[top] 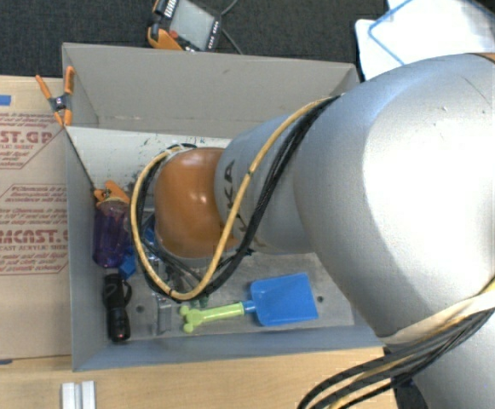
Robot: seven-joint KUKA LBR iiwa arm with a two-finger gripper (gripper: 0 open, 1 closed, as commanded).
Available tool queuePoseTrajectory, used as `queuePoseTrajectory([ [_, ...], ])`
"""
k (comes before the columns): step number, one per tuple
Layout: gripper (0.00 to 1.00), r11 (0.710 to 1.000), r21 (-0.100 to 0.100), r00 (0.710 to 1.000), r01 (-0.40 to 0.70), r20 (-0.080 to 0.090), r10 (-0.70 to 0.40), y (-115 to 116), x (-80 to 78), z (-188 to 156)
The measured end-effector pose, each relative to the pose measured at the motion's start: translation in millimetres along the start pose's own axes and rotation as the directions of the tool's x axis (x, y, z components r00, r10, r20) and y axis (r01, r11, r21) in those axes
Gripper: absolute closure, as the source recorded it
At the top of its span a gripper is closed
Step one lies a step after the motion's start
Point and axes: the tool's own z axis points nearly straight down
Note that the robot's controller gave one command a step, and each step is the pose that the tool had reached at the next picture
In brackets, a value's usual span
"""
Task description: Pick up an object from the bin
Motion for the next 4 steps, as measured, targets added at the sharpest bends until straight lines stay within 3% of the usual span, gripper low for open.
queuePoseTrajectory([
  [1, 0.0, 0.996, 0.004, 0.996, 0.089, 0.015, -0.089, -16.1, 21.0, 4.2],
  [2, 0.0, 0.961, 0.004, 0.961, 0.276, 0.02, -0.276, -13.8, 22.6, 3.7],
  [3, 0.0, 0.991, 0.003, 0.99, 0.136, 0.019, -0.136, -28.7, 21.5, -6.0],
  [4, 0.0, 0.982, 0.005, 0.982, 0.187, 0.02, -0.187, -29.5, 21.2, -5.6],
])
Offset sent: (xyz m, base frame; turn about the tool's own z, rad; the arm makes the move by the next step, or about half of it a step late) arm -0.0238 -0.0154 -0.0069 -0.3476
